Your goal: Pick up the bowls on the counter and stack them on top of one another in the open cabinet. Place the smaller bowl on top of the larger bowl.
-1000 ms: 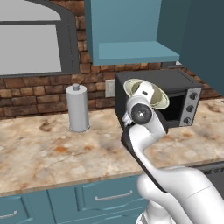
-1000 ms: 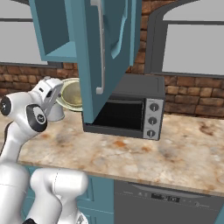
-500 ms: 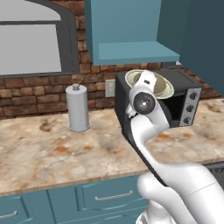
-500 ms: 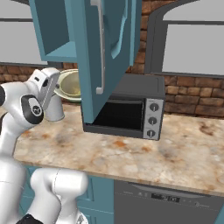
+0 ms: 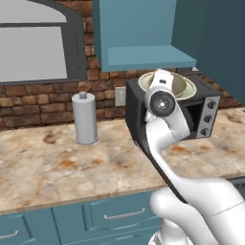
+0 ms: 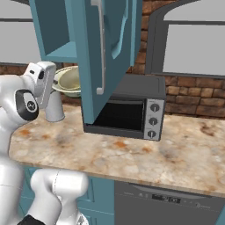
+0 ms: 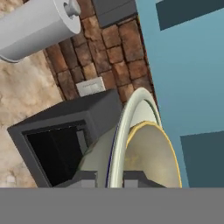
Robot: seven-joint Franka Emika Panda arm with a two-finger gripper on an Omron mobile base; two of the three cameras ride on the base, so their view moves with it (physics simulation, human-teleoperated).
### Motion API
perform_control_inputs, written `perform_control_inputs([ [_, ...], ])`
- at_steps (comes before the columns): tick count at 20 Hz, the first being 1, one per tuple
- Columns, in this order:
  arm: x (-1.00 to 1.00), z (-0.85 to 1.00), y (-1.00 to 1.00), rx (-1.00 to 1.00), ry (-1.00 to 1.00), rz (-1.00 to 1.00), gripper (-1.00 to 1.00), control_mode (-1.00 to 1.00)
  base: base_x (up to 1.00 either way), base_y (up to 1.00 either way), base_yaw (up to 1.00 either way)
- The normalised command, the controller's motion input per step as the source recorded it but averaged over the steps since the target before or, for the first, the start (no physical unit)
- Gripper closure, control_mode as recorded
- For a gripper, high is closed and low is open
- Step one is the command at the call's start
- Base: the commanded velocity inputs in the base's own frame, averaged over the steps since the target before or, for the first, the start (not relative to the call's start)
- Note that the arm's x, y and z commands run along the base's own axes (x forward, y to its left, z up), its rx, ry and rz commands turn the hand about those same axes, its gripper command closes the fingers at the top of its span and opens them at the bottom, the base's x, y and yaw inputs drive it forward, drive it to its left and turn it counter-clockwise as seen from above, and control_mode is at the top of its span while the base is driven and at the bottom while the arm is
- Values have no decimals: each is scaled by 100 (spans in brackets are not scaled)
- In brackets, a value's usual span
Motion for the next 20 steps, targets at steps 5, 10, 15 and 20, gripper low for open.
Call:
perform_control_inputs([
  [5, -12, 29, -7, -6, 5, 5, 100, -100, 0, 0, 0],
  [10, -2, 36, -5, -4, 1, 7, 100, -100, 0, 0, 0],
  [15, 0, 29, -1, -6, -1, 8, 100, -100, 0, 0, 0],
  [20, 1, 19, -2, -6, -4, 8, 100, -100, 0, 0, 0],
])
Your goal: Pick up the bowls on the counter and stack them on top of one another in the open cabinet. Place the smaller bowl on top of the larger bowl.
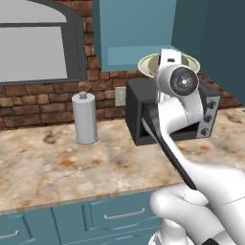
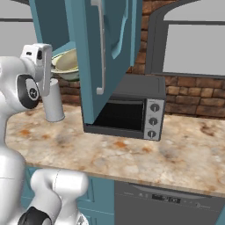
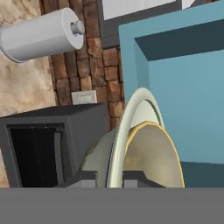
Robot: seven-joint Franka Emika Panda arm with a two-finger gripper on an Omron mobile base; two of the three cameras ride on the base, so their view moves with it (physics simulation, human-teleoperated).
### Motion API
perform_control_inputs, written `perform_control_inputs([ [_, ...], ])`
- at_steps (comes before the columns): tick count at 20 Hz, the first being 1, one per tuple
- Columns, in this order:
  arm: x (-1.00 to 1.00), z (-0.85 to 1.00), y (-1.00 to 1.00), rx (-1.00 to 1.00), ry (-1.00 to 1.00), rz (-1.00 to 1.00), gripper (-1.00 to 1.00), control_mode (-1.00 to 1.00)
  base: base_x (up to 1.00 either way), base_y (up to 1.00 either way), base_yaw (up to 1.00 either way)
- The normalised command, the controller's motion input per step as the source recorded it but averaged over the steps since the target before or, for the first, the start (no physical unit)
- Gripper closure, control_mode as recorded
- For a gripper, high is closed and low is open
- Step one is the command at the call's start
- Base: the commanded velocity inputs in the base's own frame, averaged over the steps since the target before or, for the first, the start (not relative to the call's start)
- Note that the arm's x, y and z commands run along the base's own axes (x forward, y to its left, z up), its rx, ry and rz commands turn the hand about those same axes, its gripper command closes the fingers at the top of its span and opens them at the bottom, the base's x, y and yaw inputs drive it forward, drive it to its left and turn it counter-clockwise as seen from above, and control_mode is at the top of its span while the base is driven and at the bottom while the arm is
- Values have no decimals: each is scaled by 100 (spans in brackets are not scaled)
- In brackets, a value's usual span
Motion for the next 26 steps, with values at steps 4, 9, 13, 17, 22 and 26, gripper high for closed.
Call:
perform_control_inputs([
  [4, 15, 17, -6, -2, -3, 6, 100, -100, 0, 0, 0],
  [9, 26, 18, -2, 0, -1, 4, 100, -100, 0, 0, 0],
  [13, 32, 19, 0, 0, 0, 4, 100, -100, 0, 0, 0],
  [17, 37, 9, 0, 0, 0, 1, 100, -100, 0, 0, 0],
  [22, 42, 3, -3, 0, 0, 0, 100, -100, 0, 0, 0],
  [26, 50, 0, -5, 0, 0, 0, 100, -100, 0, 0, 0],
])
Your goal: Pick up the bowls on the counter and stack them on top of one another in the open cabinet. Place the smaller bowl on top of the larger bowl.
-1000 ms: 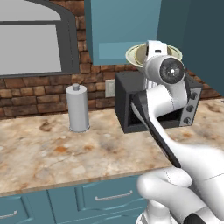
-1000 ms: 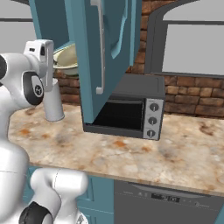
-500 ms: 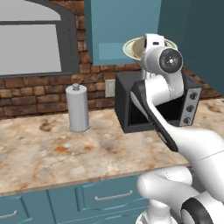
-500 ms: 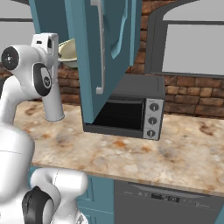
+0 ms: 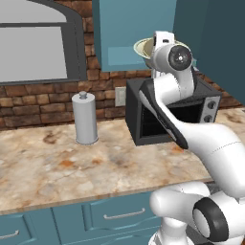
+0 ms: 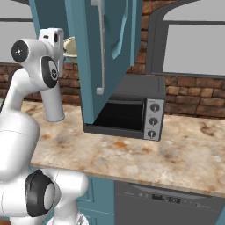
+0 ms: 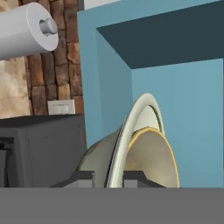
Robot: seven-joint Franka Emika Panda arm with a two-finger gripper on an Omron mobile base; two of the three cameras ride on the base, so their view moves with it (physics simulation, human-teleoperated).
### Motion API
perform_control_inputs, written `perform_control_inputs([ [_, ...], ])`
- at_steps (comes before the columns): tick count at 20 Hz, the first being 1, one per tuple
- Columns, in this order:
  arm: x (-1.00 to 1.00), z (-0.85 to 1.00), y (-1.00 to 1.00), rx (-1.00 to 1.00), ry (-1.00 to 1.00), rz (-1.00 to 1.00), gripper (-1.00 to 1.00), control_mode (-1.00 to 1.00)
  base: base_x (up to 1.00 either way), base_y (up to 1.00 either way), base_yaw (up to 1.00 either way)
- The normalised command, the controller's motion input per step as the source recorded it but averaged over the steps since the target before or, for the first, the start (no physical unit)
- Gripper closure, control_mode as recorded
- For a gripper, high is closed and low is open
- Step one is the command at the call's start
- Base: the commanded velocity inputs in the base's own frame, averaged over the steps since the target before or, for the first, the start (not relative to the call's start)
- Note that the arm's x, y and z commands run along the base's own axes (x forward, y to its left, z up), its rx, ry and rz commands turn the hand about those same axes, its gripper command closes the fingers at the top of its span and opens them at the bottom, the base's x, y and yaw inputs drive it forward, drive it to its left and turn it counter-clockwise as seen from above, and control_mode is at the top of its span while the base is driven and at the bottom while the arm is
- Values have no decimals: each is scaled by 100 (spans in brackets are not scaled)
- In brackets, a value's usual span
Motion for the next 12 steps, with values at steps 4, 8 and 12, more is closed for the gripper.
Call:
perform_control_inputs([
  [4, 53, 0, -4, 0, 1, 0, 100, -100, 0, 0, 0],
  [8, 49, 0, -2, 0, 1, 0, 100, -100, 0, 0, 0],
  [12, 45, -4, 0, 0, 0, 0, 100, -100, 0, 0, 0],
])
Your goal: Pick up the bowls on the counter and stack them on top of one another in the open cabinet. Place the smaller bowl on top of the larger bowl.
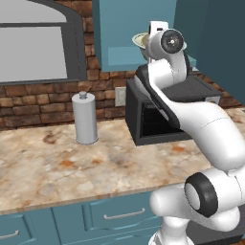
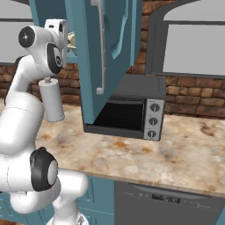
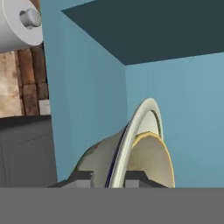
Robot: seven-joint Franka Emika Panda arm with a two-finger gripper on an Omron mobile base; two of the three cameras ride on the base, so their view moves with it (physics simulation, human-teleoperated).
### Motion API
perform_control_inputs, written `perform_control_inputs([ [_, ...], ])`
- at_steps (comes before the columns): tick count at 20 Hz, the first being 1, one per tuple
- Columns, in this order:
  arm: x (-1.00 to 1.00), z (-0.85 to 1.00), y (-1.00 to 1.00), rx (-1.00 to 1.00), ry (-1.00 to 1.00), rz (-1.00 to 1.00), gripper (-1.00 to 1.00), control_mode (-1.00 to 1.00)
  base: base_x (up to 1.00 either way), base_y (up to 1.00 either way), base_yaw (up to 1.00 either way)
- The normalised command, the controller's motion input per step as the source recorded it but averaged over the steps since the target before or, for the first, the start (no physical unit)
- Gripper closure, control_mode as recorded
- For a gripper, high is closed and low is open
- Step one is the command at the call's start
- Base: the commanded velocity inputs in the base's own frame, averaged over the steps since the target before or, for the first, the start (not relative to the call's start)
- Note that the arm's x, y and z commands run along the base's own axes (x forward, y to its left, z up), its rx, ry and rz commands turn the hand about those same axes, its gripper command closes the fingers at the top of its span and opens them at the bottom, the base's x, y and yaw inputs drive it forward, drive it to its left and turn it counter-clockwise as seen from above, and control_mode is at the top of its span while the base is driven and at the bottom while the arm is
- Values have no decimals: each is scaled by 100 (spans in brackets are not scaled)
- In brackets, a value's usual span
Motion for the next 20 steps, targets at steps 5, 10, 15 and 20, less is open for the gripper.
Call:
perform_control_inputs([
  [5, 44, -22, 0, -1, -1, 0, 100, -100, 0, 0, 0],
  [10, 56, -27, -4, 0, -2, 0, 100, -100, 0, 0, 0],
  [15, 70, 2, -10, 3, 8, 0, 100, -100, 0, 0, 0],
  [20, 35, 8, -3, 1, 5, 0, 100, -100, 0, 0, 0],
])
